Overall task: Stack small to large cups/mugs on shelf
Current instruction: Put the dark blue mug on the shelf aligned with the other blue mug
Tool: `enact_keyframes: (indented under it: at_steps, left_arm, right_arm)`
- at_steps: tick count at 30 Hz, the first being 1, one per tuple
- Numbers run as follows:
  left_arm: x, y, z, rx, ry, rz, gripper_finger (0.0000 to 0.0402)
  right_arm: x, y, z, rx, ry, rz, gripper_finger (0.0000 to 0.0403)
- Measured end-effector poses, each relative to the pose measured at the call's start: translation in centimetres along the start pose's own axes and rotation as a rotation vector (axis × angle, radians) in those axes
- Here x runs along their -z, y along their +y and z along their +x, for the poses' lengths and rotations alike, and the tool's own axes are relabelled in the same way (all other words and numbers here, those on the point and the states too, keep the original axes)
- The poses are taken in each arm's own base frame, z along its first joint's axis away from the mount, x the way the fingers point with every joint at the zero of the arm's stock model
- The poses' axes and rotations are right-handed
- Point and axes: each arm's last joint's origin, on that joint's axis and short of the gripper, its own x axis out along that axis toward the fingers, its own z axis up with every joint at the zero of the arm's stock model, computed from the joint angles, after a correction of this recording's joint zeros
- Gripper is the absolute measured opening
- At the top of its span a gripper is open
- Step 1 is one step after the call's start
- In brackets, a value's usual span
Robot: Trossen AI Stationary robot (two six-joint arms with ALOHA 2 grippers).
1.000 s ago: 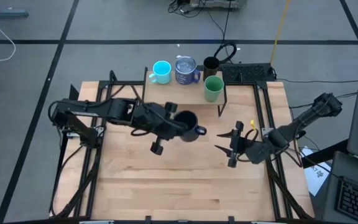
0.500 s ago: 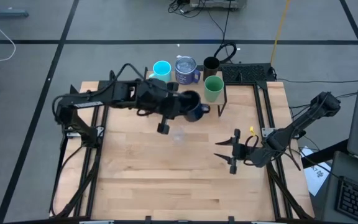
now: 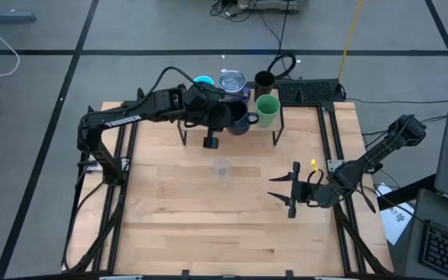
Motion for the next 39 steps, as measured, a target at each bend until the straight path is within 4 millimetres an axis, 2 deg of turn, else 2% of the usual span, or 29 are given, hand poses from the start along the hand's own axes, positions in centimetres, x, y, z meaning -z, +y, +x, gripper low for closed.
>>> enact_keyframes:
  at_steps: [5, 16, 23, 27, 39]
  left_arm:
    - [0.8, 0.4, 0.7, 0.024, 0.044, -0.012, 0.0016]
    - [2.4, 1.9, 3.3, -0.043, 0.142, -0.107, 0.002]
    - [2.8, 1.9, 3.8, -0.055, 0.19, -0.142, 0.0016]
    - [3.2, 1.9, 4.0, -0.116, 0.247, -0.201, 0.002]
    - [3.2, 2.3, 4.1, -0.255, 0.26, -0.343, 0.002]
  right_arm:
    - [0.0, 0.0, 0.0, 0.0, 0.002, -0.006, 0.0189]
    - [0.0, 0.0, 0.0, 0.0, 0.002, -0.018, 0.0189]
    - [0.0, 0.0, 0.0, 0.0, 0.002, -0.021, 0.0189]
    - [0.0, 0.0, 0.0, 0.0, 0.002, -0.021, 0.0189]
    - [0.0, 0.0, 0.0, 0.001, 0.002, -0.027, 0.0189]
